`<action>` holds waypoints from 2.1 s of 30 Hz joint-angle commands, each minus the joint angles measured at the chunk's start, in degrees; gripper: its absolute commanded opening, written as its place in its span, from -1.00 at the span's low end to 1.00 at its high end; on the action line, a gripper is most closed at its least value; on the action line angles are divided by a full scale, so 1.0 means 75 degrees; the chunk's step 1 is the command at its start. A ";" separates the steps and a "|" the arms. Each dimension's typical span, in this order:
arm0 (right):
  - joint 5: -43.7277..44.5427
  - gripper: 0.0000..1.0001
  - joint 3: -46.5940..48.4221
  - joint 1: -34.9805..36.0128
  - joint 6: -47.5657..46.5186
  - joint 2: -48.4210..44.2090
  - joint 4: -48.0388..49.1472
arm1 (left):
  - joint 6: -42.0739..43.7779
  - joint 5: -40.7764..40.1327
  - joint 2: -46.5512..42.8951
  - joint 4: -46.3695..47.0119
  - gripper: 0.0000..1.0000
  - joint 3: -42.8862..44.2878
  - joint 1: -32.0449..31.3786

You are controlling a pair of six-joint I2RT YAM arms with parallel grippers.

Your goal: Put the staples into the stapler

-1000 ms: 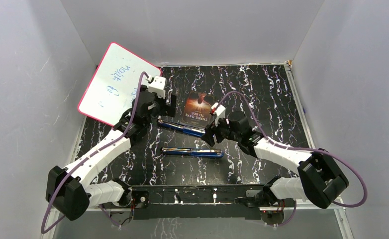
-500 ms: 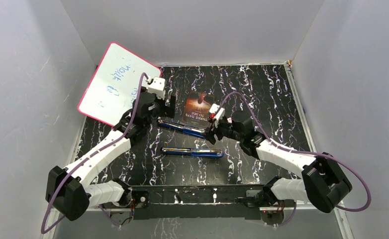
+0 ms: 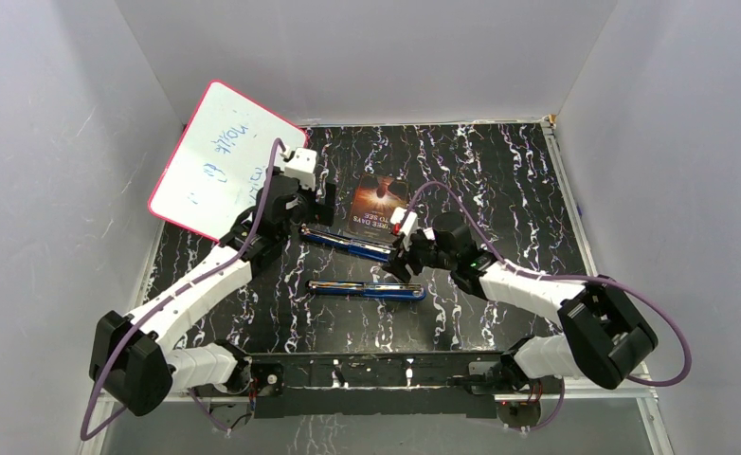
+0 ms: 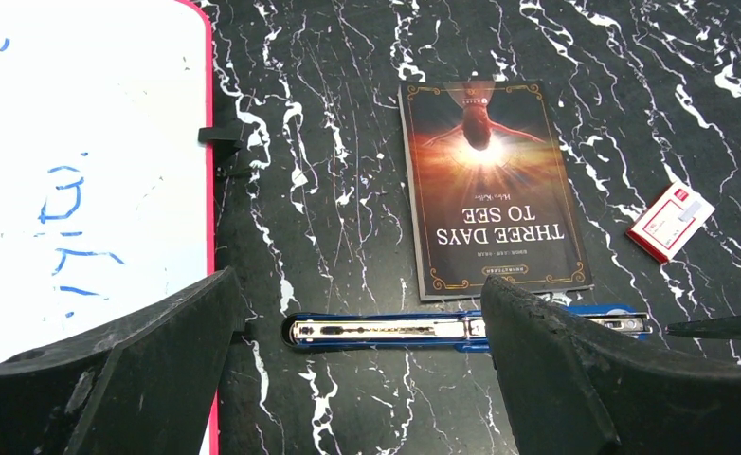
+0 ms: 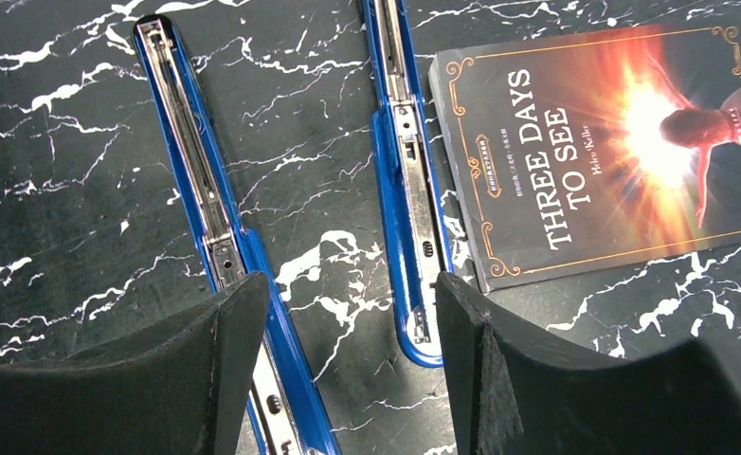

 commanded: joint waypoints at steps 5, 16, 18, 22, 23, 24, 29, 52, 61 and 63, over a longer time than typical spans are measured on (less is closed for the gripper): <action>-0.0429 0.41 0.0095 0.0007 -0.0328 0.0044 0.0063 | 0.0035 -0.0061 0.0049 0.0051 0.97 0.0158 0.0036; -0.0830 0.38 0.0427 0.0110 -0.1049 0.0627 -0.0669 | 0.0147 0.0049 0.0164 -0.0032 0.97 0.0290 0.0043; -0.0934 0.38 0.0540 0.0148 -0.1178 0.0780 -0.0848 | 0.0163 0.0079 0.0171 -0.0051 0.97 0.0302 0.0042; -0.1110 0.42 0.0598 0.0214 -0.1257 0.0937 -0.0992 | 0.0182 0.0092 0.0119 -0.0093 0.97 0.0294 0.0047; -0.1129 0.42 0.0589 0.0223 -0.1251 0.0953 -0.1002 | 0.0188 0.0086 0.0106 -0.0093 0.97 0.0286 0.0041; -0.1128 0.43 0.0586 0.0247 -0.1248 0.0981 -0.1008 | 0.0189 0.0089 0.0100 -0.0087 0.97 0.0273 0.0040; -0.1132 0.43 0.0614 0.0336 -0.1295 0.1179 -0.1203 | 0.0156 0.0121 0.0103 -0.0125 0.97 0.0278 0.0041; 0.0241 -0.59 0.1025 0.1348 -0.0607 0.1790 -0.0764 | 0.0134 0.0099 0.0080 -0.0245 0.97 0.0500 0.0051; 0.1472 -0.56 0.1802 0.1832 0.0270 0.2539 -0.0169 | 0.0193 0.0061 0.0062 -0.0313 0.97 0.0589 0.0060; 0.1813 -0.57 0.1866 0.1828 0.0408 0.2613 -0.0010 | 0.0197 0.0044 0.0038 -0.0316 0.97 0.0592 0.0053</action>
